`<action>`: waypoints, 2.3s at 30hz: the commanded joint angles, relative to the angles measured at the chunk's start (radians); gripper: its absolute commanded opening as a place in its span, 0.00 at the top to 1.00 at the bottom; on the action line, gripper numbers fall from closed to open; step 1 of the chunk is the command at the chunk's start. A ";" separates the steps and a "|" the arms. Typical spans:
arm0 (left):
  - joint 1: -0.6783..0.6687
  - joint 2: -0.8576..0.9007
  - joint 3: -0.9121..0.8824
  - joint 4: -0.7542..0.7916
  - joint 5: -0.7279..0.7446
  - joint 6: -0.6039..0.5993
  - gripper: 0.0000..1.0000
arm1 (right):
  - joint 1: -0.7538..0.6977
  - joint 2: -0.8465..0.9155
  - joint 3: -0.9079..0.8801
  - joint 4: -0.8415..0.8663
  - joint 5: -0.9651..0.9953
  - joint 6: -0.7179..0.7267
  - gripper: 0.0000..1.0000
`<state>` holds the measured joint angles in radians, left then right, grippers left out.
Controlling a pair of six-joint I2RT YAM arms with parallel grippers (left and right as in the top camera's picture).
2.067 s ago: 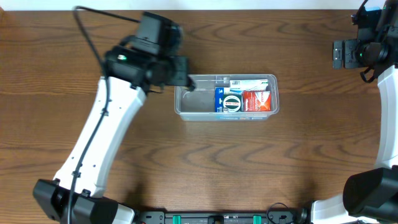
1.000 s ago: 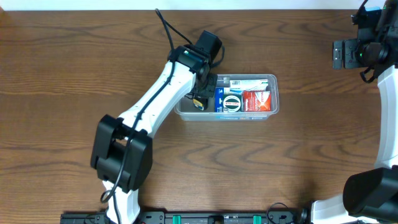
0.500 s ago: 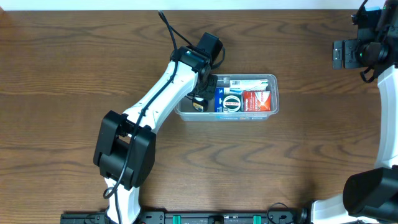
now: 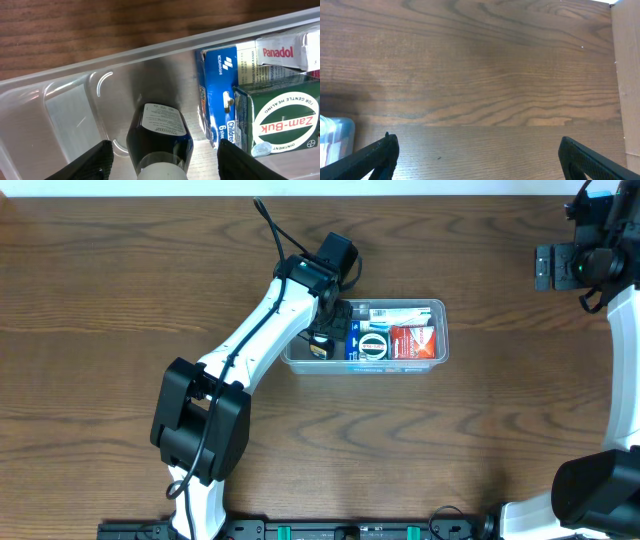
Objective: Pack container
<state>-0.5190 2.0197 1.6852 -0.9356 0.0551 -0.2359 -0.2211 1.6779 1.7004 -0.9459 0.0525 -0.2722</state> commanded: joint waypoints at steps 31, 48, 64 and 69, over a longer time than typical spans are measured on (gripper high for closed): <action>0.028 -0.736 0.007 -0.449 -0.174 0.032 0.02 | -0.002 -0.004 0.005 -0.001 -0.004 0.010 0.01; 0.402 -1.329 -0.790 0.446 -0.220 0.032 0.02 | -0.002 -0.004 0.005 -0.001 -0.004 0.010 0.01; 0.547 -1.883 -1.563 1.013 -0.107 0.002 0.02 | -0.002 -0.004 0.005 -0.001 -0.004 0.010 0.01; 0.566 -1.948 -1.598 1.012 -0.108 0.002 0.02 | -0.002 -0.004 0.005 -0.001 -0.004 0.010 0.01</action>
<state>0.0334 0.1028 0.0956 0.0685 -0.0597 -0.2317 -0.2211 1.6779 1.7004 -0.9459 0.0525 -0.2722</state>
